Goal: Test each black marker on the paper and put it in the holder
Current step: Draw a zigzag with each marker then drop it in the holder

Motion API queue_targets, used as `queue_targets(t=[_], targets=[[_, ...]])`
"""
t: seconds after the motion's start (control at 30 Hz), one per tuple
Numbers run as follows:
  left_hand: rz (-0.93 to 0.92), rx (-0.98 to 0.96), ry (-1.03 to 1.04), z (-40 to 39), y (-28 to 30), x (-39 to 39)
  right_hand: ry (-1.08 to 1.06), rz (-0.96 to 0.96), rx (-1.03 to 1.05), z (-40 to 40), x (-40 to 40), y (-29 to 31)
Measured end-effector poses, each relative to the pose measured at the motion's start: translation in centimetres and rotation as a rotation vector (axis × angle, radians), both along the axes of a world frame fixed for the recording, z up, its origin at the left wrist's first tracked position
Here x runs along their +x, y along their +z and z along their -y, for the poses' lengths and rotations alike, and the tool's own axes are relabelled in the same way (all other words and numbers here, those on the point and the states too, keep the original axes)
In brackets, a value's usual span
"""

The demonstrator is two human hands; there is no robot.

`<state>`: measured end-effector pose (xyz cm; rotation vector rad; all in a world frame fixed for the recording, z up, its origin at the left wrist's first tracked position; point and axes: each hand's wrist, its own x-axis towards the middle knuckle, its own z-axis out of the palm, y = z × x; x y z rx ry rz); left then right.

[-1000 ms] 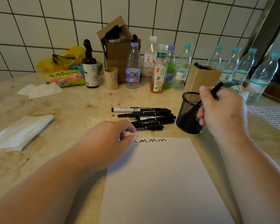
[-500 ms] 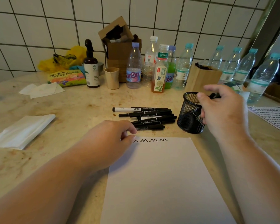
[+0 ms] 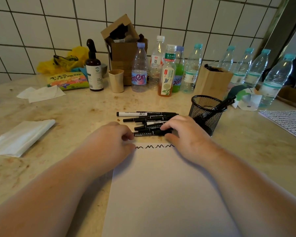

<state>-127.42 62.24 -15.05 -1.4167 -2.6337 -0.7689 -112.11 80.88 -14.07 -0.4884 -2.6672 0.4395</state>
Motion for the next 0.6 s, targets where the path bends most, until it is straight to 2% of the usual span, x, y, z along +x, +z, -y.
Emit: queue_targets(t=[0.33,0.6], targets=[[0.001,-0.049,0.053,0.1,0.1,-0.5,-0.141,0.039,-0.034,-0.1,-0.5,0.0],[0.061,-0.072,0.069,0.1,0.1,-0.5,-0.195,-0.051,-0.287,-0.3,0.8,1.1]])
